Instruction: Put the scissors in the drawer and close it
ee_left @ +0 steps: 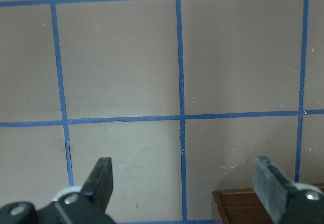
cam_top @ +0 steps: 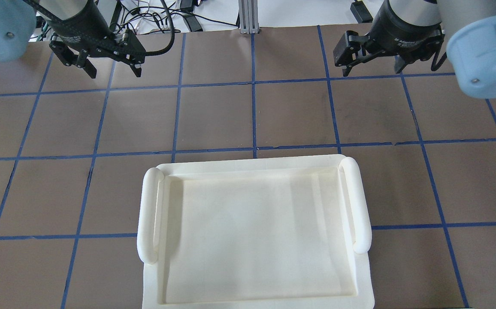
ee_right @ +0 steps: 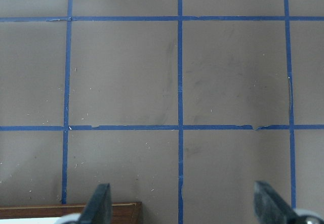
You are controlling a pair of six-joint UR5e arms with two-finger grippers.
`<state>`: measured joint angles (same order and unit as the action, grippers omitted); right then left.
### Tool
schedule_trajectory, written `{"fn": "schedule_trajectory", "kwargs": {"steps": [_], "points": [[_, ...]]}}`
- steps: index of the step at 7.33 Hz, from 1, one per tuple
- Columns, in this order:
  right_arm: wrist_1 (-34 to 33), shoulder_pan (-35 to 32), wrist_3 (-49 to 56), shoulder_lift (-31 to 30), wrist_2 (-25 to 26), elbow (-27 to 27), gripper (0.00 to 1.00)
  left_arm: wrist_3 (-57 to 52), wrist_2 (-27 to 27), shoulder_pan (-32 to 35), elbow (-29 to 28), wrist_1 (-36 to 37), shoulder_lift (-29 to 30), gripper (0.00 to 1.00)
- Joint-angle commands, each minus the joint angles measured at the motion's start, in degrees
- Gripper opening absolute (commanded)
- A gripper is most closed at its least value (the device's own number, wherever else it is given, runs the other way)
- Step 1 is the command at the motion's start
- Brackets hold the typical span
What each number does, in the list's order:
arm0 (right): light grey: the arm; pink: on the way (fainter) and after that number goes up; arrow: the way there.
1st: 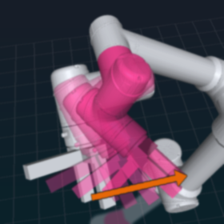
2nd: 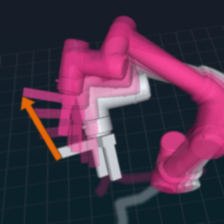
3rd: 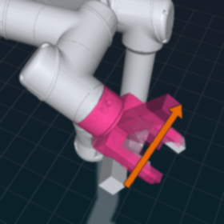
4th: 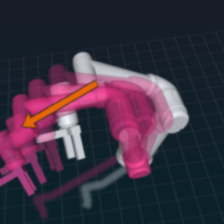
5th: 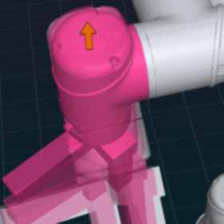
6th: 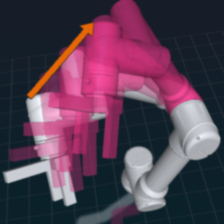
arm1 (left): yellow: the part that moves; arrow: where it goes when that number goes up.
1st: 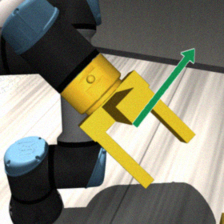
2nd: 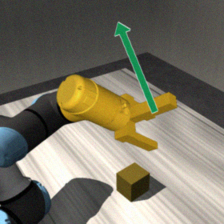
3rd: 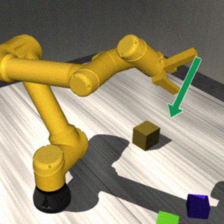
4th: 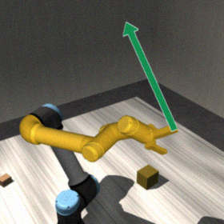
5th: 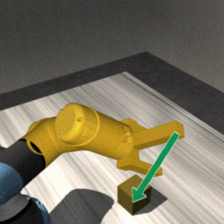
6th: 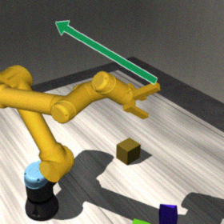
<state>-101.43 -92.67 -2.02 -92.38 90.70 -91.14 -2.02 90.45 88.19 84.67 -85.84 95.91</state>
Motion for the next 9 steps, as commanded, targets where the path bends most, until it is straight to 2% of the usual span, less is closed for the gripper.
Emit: {"fn": "schedule_trajectory", "kwargs": {"steps": [1,5,9], "points": [[0.0,0.03,0.0,0.0,0.0,0.0,1.0,2.98,0.08,-0.65,1.82,-0.2,-2.74,1.0],[-0.09,0.03,0.0,0.09,-0.09,0.0,1.0,3.34,0.08,-1.88,4.71,-0.38,-5.81,1.0],[-0.09,0.03,0.0,0.09,-0.09,0.0,1.0,2.98,0.26,-3.03,4.8,-0.91,-6.26,1.0]]}}
